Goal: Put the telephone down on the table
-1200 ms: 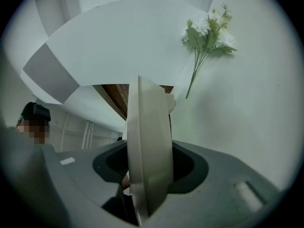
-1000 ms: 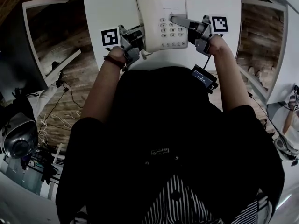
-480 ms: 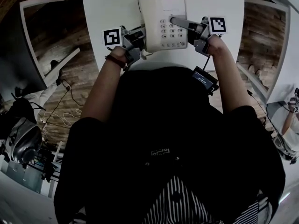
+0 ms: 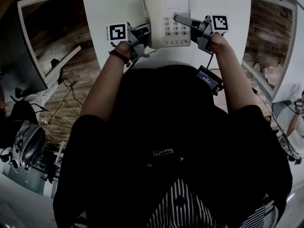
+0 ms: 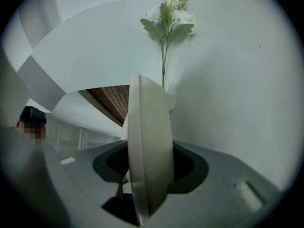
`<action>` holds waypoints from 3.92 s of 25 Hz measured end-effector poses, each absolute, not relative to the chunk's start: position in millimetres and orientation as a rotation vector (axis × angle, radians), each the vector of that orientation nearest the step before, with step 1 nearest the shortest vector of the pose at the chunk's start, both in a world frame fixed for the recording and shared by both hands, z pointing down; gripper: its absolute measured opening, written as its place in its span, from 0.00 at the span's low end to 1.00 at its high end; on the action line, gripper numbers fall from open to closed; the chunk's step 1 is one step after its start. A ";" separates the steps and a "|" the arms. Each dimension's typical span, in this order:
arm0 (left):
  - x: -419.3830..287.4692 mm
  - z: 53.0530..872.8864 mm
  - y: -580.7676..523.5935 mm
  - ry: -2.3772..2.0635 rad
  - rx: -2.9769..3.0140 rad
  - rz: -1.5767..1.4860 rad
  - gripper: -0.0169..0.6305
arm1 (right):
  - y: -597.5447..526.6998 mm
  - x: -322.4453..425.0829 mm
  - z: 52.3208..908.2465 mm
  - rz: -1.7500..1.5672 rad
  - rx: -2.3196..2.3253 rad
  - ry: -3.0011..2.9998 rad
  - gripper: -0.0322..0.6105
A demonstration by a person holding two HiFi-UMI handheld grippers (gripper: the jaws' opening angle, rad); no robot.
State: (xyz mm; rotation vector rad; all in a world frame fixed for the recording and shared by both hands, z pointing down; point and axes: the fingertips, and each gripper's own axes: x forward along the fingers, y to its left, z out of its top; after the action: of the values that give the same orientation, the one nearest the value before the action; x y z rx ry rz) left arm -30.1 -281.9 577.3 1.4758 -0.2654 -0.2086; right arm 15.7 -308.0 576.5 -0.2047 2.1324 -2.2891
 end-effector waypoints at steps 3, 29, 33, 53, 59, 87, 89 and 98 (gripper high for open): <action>-25.5 587.0 -277.8 -0.259 1.505 -0.165 0.33 | -303.2 20.4 586.4 -2.303 -0.214 2.140 0.37; -14.8 628.0 -266.9 -0.263 1.538 -0.003 0.33 | -296.7 28.4 629.3 -2.292 -0.379 2.266 0.43; -14.1 631.7 -263.4 -0.279 1.525 0.054 0.34 | -293.7 35.0 635.7 -2.334 -0.474 2.286 0.45; -83.4 646.0 -266.1 -0.488 1.436 0.080 0.39 | -291.9 53.7 644.7 -2.350 -0.620 2.318 0.45; -87.6 644.0 -256.0 -0.514 1.506 0.166 0.39 | -287.6 61.5 648.4 -2.374 -0.775 2.360 0.48; -45.4 315.8 -302.6 -1.097 2.569 0.182 0.04 | -305.9 46.1 319.0 -0.864 -1.035 2.993 0.05; -48.8 313.7 -299.7 -1.108 2.577 0.192 0.04 | -301.5 42.7 315.8 -0.864 -1.020 2.991 0.05; -27.3 311.1 -284.9 -1.135 2.597 0.213 0.04 | -283.1 63.2 317.8 -0.853 -0.994 3.005 0.05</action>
State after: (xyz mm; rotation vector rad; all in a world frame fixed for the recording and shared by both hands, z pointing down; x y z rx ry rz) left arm -27.3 -284.9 311.1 2.5973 -1.1355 0.2127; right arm 63.2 -283.1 317.8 -0.9935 3.0054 -0.8526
